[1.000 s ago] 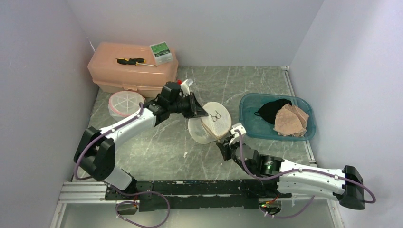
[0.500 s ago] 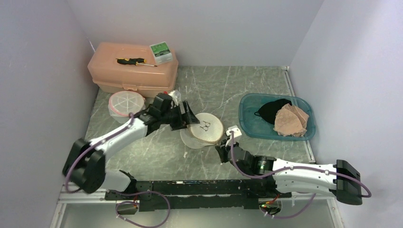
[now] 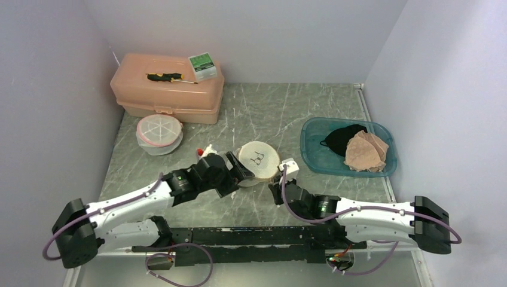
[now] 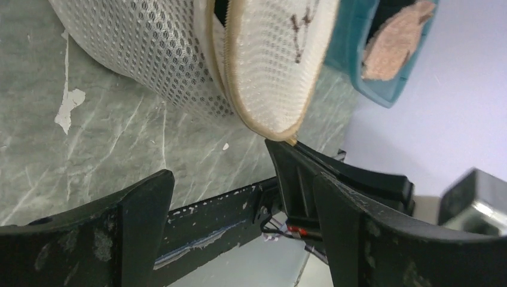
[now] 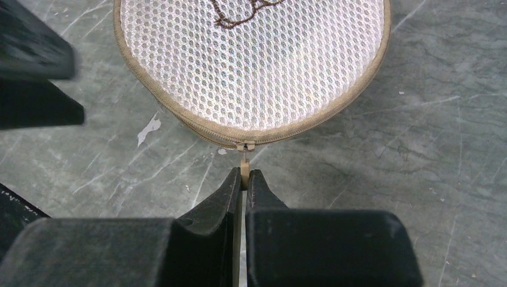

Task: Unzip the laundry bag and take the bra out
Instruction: Unzip the laundry bag at the center of the board.

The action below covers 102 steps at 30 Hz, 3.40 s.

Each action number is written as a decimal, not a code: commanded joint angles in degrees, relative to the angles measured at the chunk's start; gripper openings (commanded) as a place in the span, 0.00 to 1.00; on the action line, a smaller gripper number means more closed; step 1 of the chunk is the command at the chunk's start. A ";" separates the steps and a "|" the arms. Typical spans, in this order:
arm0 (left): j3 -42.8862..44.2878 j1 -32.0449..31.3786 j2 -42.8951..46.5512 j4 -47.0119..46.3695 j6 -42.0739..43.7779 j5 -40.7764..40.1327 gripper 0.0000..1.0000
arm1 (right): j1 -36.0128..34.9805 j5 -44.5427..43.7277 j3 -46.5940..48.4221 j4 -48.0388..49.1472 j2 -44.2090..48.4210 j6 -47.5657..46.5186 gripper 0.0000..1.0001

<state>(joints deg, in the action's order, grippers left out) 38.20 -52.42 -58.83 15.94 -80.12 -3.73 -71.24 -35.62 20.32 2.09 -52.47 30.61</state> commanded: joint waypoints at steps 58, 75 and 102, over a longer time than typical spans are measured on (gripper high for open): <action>19.25 18.90 -21.60 -27.47 30.29 41.18 0.02 | -1.16 -0.60 6.31 -9.60 16.51 -7.97 0.00; 3.20 22.47 -17.27 -29.19 29.98 34.32 0.94 | -3.55 -2.71 -1.33 1.46 4.68 0.42 0.00; 0.55 -3.51 -15.98 -24.39 -5.47 -6.12 0.74 | 0.14 0.94 0.19 1.68 5.03 -1.40 0.00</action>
<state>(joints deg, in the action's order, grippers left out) 35.00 -55.66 -72.93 -3.73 -83.50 -6.66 -71.26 -35.42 18.37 2.70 -48.25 29.12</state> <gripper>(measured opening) 0.763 0.045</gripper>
